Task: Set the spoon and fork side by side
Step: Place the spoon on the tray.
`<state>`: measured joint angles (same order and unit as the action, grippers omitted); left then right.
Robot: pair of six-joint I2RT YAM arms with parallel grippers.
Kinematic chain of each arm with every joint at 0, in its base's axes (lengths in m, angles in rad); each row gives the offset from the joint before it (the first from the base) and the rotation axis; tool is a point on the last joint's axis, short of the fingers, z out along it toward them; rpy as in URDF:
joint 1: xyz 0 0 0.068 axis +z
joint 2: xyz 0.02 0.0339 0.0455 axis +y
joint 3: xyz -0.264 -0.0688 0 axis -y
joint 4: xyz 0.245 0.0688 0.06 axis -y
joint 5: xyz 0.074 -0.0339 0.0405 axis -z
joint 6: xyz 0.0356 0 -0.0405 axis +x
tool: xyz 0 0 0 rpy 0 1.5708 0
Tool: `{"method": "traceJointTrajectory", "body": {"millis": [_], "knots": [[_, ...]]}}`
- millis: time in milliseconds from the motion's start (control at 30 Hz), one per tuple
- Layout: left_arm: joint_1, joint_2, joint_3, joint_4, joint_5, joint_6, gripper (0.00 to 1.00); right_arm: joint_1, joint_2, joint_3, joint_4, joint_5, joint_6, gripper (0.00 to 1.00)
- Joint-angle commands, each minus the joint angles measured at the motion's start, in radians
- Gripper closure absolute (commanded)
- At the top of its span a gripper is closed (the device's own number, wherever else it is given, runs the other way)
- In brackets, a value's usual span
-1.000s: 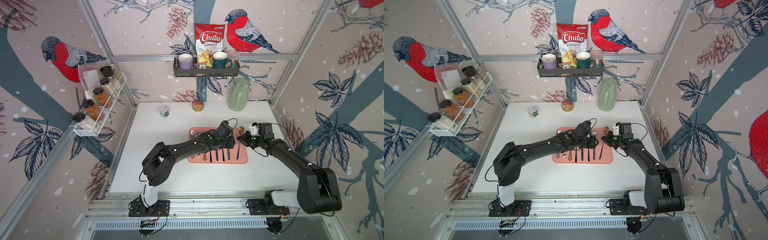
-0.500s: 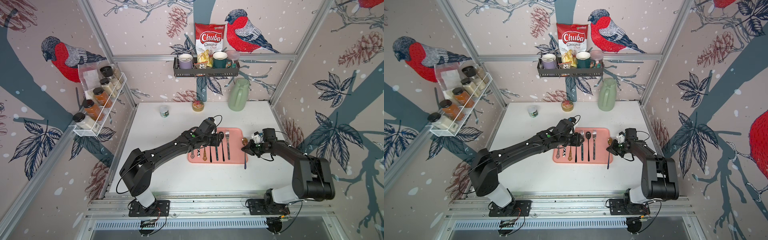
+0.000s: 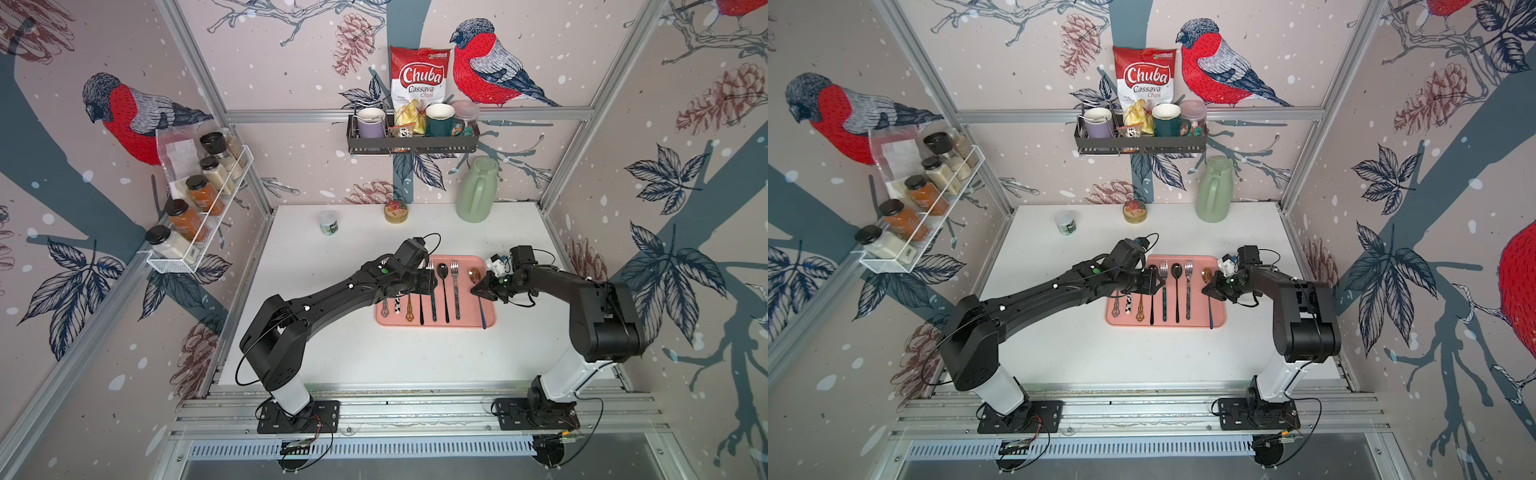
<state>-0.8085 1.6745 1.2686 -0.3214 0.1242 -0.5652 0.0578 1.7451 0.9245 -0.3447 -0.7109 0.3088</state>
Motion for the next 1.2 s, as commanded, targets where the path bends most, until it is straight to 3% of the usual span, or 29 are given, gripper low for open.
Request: {"method": "traceJointTrajectory", "body": {"millis": [0, 133, 200, 300, 433, 533, 1167], "knots": [[0.007, -0.009, -0.008, 0.004, 0.002, 0.015, 0.50, 0.012, 0.050, 0.042, -0.013, -0.011, -0.038, 1.00], [0.012, -0.009, -0.014, 0.005, 0.004, 0.016, 0.49, 0.014, 0.083, 0.080, -0.024, 0.015, -0.039, 0.99], [0.014, -0.009, -0.017, 0.009, 0.003, 0.015, 0.49, 0.014, 0.090, 0.093, -0.033, 0.045, -0.032, 0.92], [0.015, -0.007, -0.020, 0.014, 0.009, 0.013, 0.49, 0.014, 0.097, 0.113, -0.056, 0.071, -0.038, 0.90], [0.015, -0.009, -0.021, 0.015, 0.012, 0.013, 0.49, 0.014, 0.114, 0.144, -0.108, 0.122, -0.057, 0.73], [0.017, -0.014, -0.025, 0.015, 0.008, 0.013, 0.49, 0.014, 0.121, 0.155, -0.131, 0.150, -0.067, 0.68], [0.018, -0.021, -0.045, 0.029, 0.017, 0.005, 0.50, 0.068, 0.159, 0.237, -0.173, 0.250, -0.065, 0.66]]}}
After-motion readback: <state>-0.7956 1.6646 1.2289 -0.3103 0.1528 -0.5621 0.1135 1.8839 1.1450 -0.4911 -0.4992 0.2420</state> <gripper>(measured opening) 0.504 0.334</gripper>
